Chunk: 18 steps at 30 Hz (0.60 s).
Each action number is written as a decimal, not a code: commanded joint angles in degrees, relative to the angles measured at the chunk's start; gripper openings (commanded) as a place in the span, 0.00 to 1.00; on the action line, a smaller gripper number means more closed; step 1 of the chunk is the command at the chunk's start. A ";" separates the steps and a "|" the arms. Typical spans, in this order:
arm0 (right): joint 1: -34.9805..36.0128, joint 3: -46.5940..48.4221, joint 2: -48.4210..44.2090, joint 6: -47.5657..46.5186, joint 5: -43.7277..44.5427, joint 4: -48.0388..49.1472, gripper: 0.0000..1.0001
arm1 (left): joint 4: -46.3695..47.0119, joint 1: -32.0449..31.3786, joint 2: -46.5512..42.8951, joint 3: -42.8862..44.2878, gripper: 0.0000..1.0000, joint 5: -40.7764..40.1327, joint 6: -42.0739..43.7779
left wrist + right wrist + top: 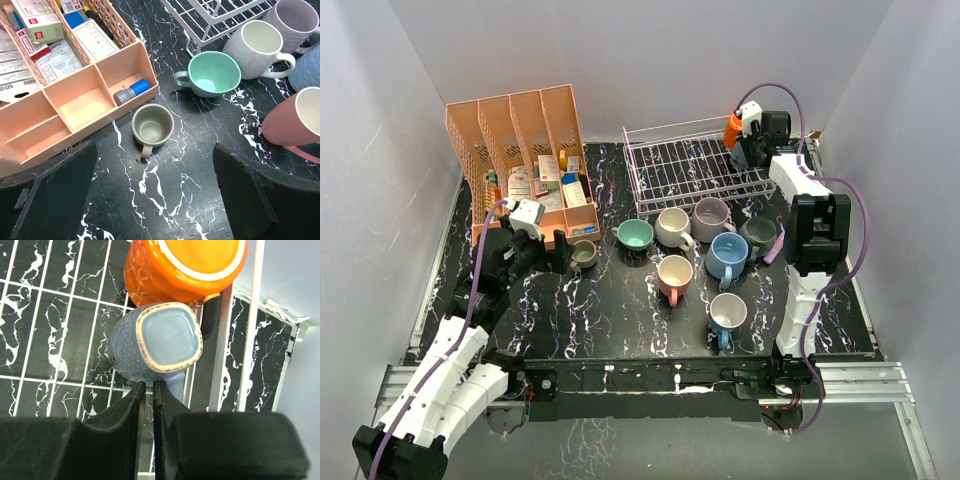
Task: Load the cups into the dish rack
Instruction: Pick up the cup at the center of the board.
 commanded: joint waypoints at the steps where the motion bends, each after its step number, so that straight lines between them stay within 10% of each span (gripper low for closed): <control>1: -0.24 2.03 0.53 0.22 4.09 5.45 0.16 | -0.14 0.31 -0.25 -0.09 0.97 -0.31 0.66; 18: -0.28 1.66 0.06 -0.33 7.43 7.31 0.18 | -0.06 0.31 0.14 -0.05 0.97 -0.35 0.73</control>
